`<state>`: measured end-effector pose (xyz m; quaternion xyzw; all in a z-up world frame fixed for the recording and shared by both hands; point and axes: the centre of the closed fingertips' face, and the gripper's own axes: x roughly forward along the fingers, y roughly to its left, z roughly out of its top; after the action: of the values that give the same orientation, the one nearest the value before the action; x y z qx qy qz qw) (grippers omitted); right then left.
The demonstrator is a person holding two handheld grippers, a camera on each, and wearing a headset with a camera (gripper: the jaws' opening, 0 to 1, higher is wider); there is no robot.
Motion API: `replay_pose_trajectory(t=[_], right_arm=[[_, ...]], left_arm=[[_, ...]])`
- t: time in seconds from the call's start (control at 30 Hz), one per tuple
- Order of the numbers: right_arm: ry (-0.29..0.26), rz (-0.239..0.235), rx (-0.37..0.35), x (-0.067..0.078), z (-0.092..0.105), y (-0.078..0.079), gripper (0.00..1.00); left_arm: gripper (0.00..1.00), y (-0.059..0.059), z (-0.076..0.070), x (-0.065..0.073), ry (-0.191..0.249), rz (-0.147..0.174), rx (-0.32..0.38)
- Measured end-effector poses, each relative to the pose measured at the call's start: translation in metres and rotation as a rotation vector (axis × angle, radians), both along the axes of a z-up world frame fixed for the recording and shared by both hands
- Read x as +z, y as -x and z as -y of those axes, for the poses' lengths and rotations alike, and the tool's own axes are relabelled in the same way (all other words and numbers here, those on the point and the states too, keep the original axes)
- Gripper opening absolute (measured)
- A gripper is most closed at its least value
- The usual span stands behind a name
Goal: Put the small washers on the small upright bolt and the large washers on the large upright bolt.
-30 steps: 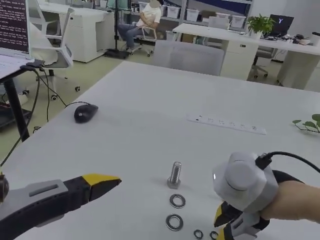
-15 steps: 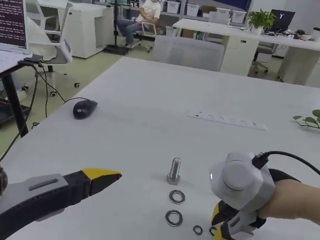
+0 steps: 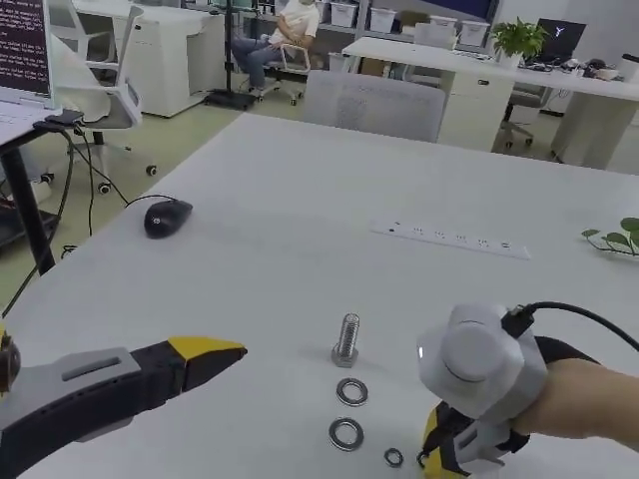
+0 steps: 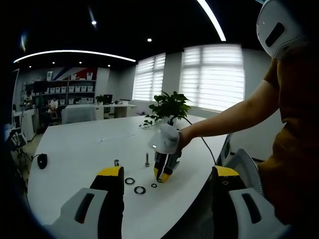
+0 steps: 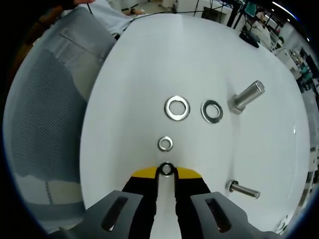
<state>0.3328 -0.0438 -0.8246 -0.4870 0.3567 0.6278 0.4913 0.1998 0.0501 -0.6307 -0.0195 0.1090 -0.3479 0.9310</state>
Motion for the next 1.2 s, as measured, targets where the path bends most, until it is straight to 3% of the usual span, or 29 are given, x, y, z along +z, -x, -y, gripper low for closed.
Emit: replay_pose_trajectory(t=[0.17, 0.7, 1.2], right_arm=[[0.013, 0.012, -0.007, 0.005, 0.007, -0.006, 0.12], [-0.031, 0.093, -0.095, 0.057, 0.03, -0.052, 0.12], [-0.042, 0.164, -0.109, 0.083, 0.014, -0.087, 0.12]], left_arm=[[0.71, 0.0, 0.001, 0.001, 0.001, -0.002, -0.002], [0.71, -0.002, 0.009, -0.003, 0.0, -0.011, -0.027], [0.71, -0.003, 0.012, -0.002, 0.002, -0.012, -0.037]])
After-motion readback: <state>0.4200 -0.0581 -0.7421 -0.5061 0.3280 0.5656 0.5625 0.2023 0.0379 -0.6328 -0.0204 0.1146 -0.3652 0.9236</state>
